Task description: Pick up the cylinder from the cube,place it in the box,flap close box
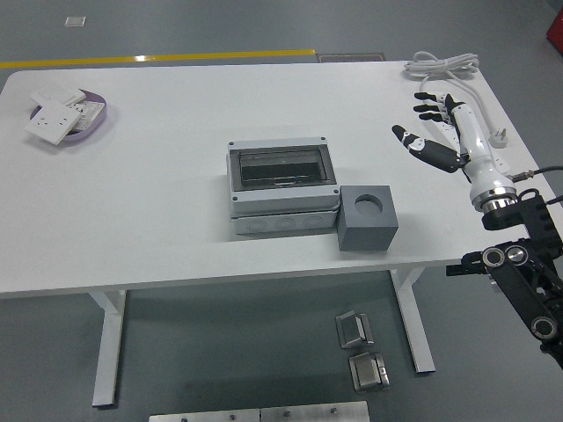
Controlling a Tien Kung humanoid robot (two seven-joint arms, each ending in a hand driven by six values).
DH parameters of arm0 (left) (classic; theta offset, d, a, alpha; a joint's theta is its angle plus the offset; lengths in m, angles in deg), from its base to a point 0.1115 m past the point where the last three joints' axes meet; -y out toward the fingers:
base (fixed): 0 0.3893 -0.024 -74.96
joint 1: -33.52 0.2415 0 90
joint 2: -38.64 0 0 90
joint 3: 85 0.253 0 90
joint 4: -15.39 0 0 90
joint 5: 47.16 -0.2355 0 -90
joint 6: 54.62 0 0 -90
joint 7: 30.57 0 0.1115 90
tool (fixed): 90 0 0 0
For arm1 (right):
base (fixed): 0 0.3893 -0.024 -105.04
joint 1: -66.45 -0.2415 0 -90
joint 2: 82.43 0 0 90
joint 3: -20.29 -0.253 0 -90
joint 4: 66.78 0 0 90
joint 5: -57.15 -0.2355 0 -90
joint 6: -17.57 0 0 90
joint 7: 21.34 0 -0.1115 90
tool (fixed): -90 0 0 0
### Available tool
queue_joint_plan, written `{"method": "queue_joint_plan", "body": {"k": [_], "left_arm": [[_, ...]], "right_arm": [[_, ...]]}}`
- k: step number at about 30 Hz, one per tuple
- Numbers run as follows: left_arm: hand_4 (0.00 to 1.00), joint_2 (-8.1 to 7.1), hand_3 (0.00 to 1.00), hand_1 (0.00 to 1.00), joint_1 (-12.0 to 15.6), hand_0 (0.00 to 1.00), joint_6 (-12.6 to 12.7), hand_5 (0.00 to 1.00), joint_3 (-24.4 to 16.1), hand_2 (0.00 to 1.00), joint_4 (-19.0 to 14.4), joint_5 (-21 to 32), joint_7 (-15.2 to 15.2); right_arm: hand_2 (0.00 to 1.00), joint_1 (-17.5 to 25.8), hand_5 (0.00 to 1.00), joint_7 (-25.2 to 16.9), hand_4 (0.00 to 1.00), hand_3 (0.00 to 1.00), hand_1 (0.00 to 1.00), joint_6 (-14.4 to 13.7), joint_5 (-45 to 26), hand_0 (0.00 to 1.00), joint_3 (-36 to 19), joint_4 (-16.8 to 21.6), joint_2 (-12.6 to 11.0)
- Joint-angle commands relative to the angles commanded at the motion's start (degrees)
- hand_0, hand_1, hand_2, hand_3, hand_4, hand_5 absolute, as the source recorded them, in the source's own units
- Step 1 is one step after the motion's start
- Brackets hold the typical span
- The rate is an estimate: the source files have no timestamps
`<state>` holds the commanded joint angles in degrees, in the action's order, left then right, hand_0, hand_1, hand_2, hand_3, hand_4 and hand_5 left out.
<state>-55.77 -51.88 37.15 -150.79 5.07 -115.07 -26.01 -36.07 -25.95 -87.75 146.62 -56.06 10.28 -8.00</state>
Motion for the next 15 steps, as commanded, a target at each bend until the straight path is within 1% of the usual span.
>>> {"method": "queue_joint_plan", "body": {"k": [6,10,15], "left_arm": [[0.677,-0.09,0.609,0.62,0.0,0.598,-0.1,0.291,0.1,0.6,0.0,0.2,0.0],[0.677,-0.08,0.609,0.62,0.3,0.598,0.0,0.291,0.0,0.6,0.0,0.1,0.1],[0.678,0.0,0.609,0.62,0.5,0.598,0.0,0.291,-0.2,0.6,0.0,-0.1,-0.1]], "right_arm": [[0.674,1.7,0.351,-3.8,0.841,0.733,0.671,0.5,-6.5,0.765,-3.7,-0.7,1.9],[0.674,2.4,0.351,-5.2,0.841,0.733,0.671,0.8,-9.8,0.765,-4.9,-0.6,1.9],[0.678,3.5,0.351,-6.7,0.847,0.746,0.675,0.7,-12.5,0.766,-6.3,0.5,2.2]]}}
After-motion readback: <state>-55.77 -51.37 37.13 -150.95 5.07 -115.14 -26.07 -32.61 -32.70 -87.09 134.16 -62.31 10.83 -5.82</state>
